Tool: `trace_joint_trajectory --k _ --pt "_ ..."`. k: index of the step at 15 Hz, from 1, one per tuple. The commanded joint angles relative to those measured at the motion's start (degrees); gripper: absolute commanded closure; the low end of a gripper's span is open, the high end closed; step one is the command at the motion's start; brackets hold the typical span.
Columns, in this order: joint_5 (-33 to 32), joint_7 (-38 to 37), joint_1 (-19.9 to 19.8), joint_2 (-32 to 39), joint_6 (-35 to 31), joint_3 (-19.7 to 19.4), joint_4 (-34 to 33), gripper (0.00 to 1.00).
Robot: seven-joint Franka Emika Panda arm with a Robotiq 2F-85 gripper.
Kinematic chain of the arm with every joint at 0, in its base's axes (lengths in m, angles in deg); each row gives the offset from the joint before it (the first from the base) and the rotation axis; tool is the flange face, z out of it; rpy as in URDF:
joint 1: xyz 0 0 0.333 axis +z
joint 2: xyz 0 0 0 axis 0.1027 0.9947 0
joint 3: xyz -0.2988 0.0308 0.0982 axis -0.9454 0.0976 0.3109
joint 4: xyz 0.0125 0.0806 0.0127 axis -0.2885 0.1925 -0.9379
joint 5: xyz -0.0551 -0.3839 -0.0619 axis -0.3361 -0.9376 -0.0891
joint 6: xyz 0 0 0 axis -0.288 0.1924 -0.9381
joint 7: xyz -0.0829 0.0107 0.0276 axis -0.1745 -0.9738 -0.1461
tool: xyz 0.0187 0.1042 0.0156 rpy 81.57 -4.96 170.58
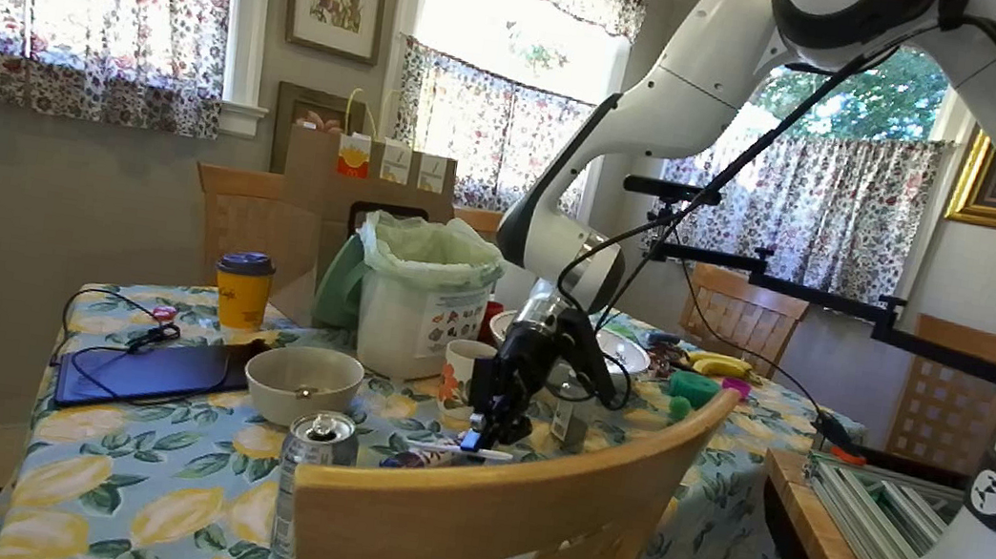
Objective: Cut the packet with the knife
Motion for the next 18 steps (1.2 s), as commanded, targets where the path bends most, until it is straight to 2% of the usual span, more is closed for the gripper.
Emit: trace_joint_trajectory --k 1,18 --pt "1.51 0.44 -0.42 0.80 1.27 -0.50 -1.13 0.97" --pt "1.69 -0.23 -0.08 2.69 2.23 -0.78 -0.70 0.97"
